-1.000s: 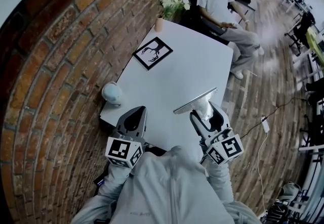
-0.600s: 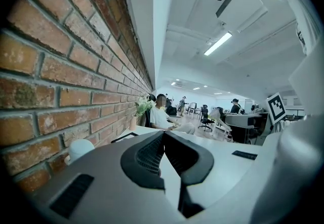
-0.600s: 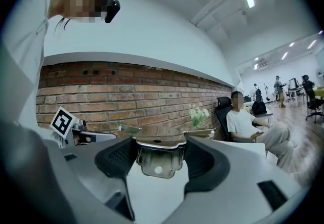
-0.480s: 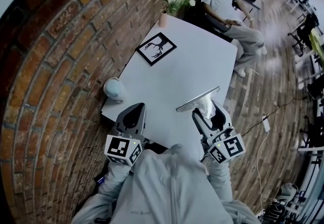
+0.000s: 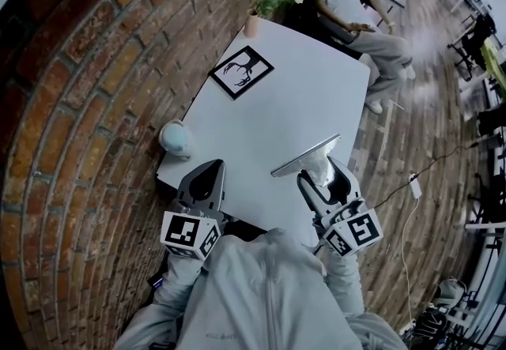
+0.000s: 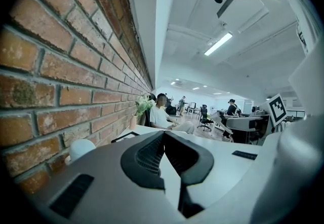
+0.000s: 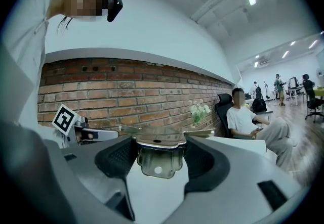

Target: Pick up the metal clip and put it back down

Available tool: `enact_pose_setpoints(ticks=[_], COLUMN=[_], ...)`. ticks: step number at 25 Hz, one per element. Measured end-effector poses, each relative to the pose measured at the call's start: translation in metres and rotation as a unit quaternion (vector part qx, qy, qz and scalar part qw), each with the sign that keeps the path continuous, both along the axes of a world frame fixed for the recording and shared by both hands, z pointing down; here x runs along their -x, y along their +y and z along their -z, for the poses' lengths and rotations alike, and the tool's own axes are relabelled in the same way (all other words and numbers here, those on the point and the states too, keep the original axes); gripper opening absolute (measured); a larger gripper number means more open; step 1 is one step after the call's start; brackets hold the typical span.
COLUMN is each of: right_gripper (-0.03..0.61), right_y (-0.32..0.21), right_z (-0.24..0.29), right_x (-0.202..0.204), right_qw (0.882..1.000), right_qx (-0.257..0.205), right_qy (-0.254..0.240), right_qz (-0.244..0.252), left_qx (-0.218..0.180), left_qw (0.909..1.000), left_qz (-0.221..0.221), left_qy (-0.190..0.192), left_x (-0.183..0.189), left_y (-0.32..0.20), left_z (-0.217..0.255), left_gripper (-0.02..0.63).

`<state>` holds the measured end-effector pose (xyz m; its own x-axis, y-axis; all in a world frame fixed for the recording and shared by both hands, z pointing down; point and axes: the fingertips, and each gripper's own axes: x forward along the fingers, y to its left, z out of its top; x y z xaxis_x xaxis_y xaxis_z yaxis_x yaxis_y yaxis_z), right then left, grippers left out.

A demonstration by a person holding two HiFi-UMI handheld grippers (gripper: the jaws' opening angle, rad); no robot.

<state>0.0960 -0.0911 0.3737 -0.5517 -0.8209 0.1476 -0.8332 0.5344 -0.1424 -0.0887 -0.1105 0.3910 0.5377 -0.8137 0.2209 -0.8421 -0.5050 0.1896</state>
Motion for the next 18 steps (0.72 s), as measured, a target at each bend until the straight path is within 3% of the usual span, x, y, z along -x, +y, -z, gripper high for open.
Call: enact_pose_setpoints(ticks=[11, 18], right_gripper=[0.295, 0.295], right_y=[-0.004, -0.011], right_z=[-0.021, -0.066], right_x=[0.016, 0.031], right_qw=[0.999, 0.995], right_qx=[0.024, 0.064], right_qy=[0.039, 0.063], right_qz=[0.020, 0.047], left_qx=[0.015, 0.026], left_qw=[0.9999, 0.9997], left_qz=[-0.007, -0.005], left_qy=[-0.001, -0.002], left_x=[-0.002, -0.002], left_y=[-0.001, -0.001], left_z=[-0.012, -0.024], left_gripper=[0.027, 0.027])
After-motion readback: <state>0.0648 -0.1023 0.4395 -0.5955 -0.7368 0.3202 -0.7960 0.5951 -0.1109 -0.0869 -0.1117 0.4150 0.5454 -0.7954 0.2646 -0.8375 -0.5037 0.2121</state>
